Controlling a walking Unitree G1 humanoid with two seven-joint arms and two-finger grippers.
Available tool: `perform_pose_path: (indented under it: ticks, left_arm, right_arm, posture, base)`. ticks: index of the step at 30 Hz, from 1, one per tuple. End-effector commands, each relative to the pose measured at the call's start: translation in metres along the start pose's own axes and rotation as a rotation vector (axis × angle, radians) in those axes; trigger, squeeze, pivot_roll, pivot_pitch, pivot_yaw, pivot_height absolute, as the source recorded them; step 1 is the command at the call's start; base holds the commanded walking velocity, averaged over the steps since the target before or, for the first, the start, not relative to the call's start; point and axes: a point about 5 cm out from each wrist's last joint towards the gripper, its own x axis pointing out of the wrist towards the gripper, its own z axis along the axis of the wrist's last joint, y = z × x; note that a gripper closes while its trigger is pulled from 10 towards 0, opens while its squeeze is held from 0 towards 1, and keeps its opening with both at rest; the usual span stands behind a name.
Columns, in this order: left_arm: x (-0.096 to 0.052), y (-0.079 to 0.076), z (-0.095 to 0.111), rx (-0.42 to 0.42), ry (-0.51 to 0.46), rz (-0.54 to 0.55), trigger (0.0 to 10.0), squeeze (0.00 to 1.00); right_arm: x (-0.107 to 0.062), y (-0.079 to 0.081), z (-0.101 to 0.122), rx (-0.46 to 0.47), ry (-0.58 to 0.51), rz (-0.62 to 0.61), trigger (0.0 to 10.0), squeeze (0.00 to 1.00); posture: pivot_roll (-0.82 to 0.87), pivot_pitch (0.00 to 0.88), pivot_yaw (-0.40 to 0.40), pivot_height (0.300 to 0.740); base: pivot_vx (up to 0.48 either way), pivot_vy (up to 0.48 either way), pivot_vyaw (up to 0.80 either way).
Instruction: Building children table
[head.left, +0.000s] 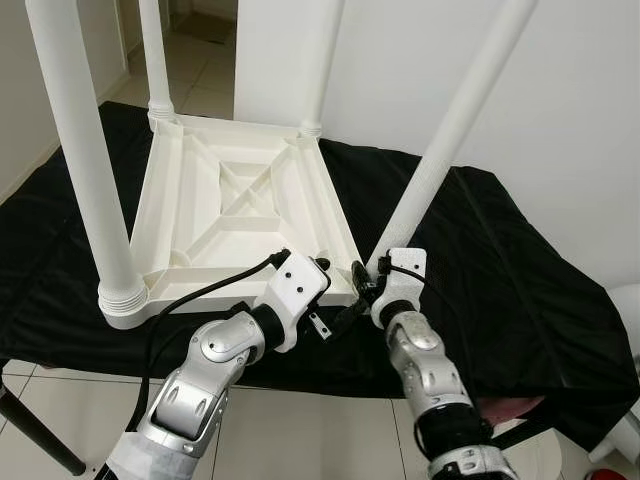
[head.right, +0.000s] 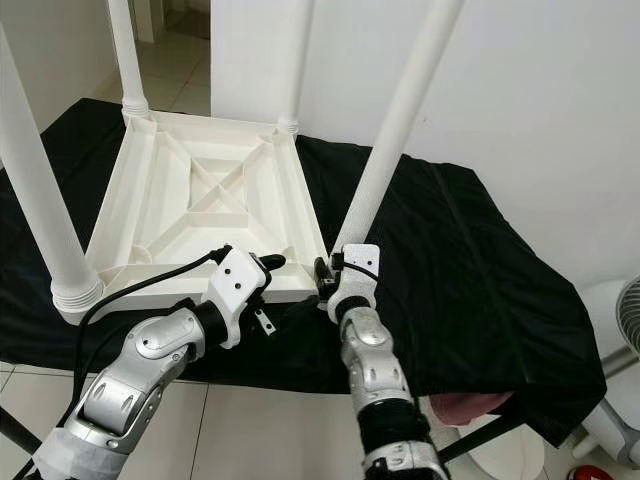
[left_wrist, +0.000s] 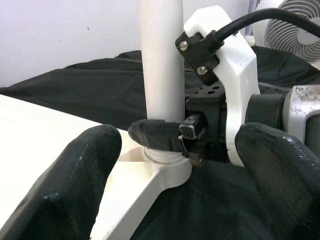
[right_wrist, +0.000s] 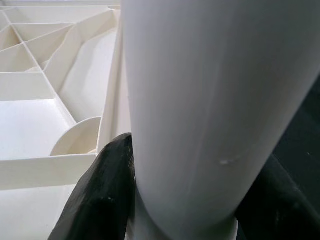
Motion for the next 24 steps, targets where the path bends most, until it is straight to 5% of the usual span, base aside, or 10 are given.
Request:
perform_pose_path:
  ticks: [1,8,9,20,21,24]
  left_arm:
    - [0.005,-0.003,0.001,0.002,-0.002,0.001,10.0,0.00]
    - [0.007,-0.004,0.001,-0.001,-0.004,-0.002,10.0,0.00]
    - [0.006,-0.003,0.001,-0.002,-0.005,0.000,10.0,0.00]
    - [0.002,-0.006,-0.001,-0.008,0.001,-0.002,10.0,0.00]
    - [-0.001,-0.005,-0.002,-0.008,0.004,-0.003,10.0,0.00]
    - [-0.002,-0.004,-0.002,-0.007,0.007,-0.002,10.0,0.00]
  right_arm:
    - [-0.006,-0.007,-0.013,0.001,0.062,-0.025,10.0,0.00]
    - [-0.007,-0.007,-0.004,-0.004,0.031,0.016,10.0,0.00]
    - [-0.008,-0.010,-0.002,-0.008,0.025,0.011,10.0,1.00]
    - [-0.018,-0.038,0.008,-0.055,-0.061,0.125,10.0,1.00]
    - [-0.020,-0.049,0.006,-0.096,-0.056,0.210,10.0,0.00]
    - [-0.021,-0.054,0.005,-0.117,-0.046,0.280,10.0,0.00]
  posture:
    - [0.05,0.000,-0.181,0.740]
    - [0.05,0.000,-0.184,0.740]
    - [0.05,0.000,-0.185,0.740]
    - [0.05,0.000,-0.189,0.740]
    - [0.05,0.000,-0.187,0.740]
    - [0.05,0.000,-0.187,0.740]
  base:
    - [0.000,0.000,0.00]
    - [0.000,0.000,0.00]
    - [0.000,0.000,0.00]
    - [0.000,0.000,0.00]
    - [0.000,0.000,0.00]
    - [0.000,0.000,0.00]
